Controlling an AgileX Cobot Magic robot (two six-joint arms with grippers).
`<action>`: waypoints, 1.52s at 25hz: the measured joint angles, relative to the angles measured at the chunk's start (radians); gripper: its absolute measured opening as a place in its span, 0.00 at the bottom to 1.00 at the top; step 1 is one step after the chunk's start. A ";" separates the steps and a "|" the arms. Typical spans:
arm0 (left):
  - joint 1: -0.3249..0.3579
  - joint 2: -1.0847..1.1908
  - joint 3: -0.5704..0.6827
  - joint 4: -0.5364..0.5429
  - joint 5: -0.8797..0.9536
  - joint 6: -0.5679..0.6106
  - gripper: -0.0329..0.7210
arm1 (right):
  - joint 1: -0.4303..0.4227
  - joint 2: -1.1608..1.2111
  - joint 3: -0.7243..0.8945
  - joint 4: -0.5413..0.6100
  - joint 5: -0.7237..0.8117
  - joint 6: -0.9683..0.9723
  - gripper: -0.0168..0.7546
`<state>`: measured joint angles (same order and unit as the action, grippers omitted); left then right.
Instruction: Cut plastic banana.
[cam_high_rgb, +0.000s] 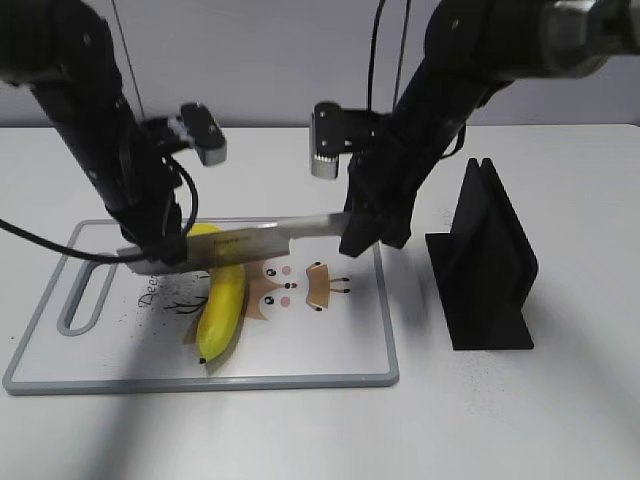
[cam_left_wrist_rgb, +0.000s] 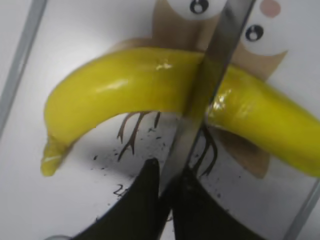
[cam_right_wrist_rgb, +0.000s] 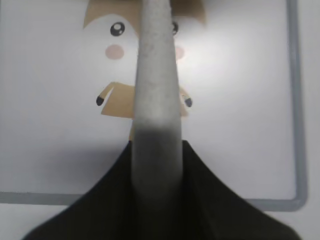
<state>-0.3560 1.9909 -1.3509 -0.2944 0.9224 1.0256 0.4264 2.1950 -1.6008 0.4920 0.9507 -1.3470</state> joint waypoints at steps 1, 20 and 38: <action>0.000 0.011 0.010 -0.009 -0.010 -0.014 0.12 | -0.002 0.022 -0.007 -0.006 0.001 0.002 0.24; -0.009 -0.130 0.067 -0.013 -0.019 -0.090 0.16 | 0.013 -0.138 -0.002 -0.066 0.041 0.041 0.24; -0.006 -0.353 0.070 -0.082 0.044 -0.006 0.75 | 0.016 -0.282 -0.002 -0.015 0.114 0.073 0.23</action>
<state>-0.3619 1.6377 -1.2810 -0.3760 0.9668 1.0195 0.4428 1.9132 -1.6031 0.4768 1.0646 -1.2737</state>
